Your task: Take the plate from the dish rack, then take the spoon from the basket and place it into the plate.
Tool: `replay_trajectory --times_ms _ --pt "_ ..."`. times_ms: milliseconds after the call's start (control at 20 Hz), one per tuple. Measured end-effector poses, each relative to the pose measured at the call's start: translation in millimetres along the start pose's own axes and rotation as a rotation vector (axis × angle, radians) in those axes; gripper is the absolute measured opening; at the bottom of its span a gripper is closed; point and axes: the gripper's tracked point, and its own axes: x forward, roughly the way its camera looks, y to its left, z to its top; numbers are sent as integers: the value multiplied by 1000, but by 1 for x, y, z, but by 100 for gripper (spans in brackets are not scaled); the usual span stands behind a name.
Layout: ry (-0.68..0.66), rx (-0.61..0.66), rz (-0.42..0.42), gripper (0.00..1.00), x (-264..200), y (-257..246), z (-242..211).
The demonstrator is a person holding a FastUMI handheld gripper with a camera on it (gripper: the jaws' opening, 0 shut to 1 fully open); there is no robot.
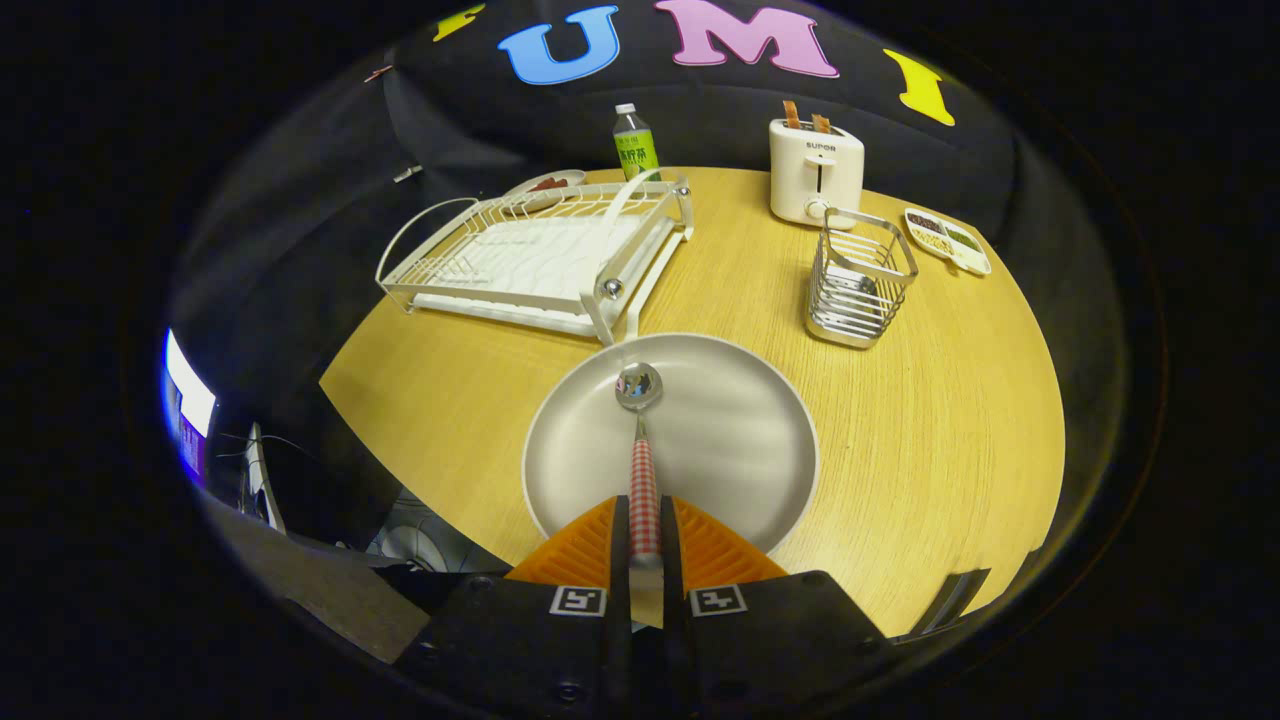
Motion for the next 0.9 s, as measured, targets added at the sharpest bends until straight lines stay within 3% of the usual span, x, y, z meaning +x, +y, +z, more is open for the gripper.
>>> replay_trajectory --times_ms 200,300,350,400,450,550,900 --pt "27 59 -72 23 9 -20 -8" --pt "10 101 -84 38 8 -23 0" --pt "3 111 -88 57 6 -25 4" --pt "-5 116 -93 65 4 -28 8" --pt "-14 120 -97 81 2 -29 11" --pt "-34 122 -106 96 -5 -33 19" --pt "-207 55 -157 99 -46 -51 91"
